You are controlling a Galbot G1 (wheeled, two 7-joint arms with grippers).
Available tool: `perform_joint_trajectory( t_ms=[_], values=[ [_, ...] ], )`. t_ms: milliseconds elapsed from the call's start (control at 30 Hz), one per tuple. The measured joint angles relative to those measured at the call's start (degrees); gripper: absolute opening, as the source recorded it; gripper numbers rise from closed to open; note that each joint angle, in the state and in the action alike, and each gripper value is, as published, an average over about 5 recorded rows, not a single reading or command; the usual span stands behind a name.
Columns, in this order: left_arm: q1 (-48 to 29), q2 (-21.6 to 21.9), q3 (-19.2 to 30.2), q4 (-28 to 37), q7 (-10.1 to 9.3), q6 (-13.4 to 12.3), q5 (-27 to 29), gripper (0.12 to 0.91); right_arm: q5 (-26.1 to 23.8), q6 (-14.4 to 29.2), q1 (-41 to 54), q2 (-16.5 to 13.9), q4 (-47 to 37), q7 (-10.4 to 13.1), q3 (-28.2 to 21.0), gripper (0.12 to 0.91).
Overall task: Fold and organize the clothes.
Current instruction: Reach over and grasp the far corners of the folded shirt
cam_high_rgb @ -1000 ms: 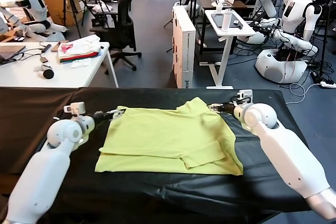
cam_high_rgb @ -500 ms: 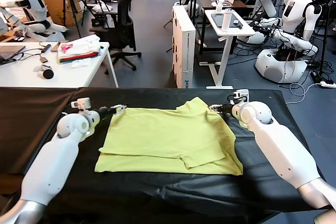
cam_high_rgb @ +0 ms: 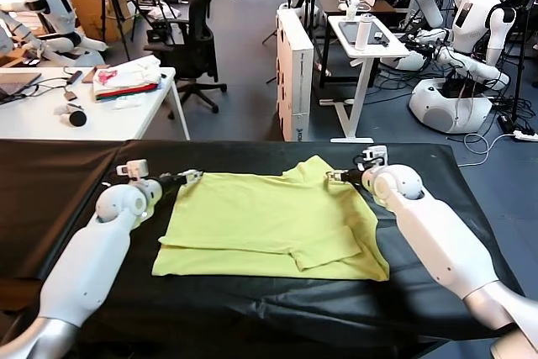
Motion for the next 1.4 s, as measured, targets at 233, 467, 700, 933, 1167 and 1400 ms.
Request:
perform_joint_trajectory(
  t_ms=[233, 467, 700, 933, 1167, 1400],
  values=[
    [0.4, -0.1, 0.0, -0.1, 0.06, -0.2, 0.5, 0.707, -0.3, 0.1, -0.7, 0.1, 0.1, -0.1, 0.4, 0.614],
    [0.1, -0.6, 0.0, 0.9, -0.05, -1.9, 1.2, 0.659, -0.3, 0.2, -0.9, 0.2, 0.1, -0.2, 0.5, 0.539],
    [0.0, -0.8, 0.0, 1.0, -0.06, -2.1, 1.3, 0.571, -1.2, 0.5, -1.0, 0.3, -0.1, -0.6, 0.4, 0.385],
    [0.4, -0.7, 0.1, 0.3, -0.27, -1.3, 1.8, 0.283, -1.5, 1.6, -1.3, 0.4, 0.3, -1.2, 0.6, 0.138],
    [1.3, -0.5, -0.3, -0.9, -0.59, -1.4, 1.9, 0.191, -0.1, 4.9, -2.8, -0.1, 2.1, -1.3, 2.4, 0.138],
    [3.0, 0.0, -2.3, -4.0, -2.34, -1.1, -0.3, 0.163, 1.5, 5.8, -5.9, -2.0, 7.9, -0.6, 5.8, 0.138]
  ],
)
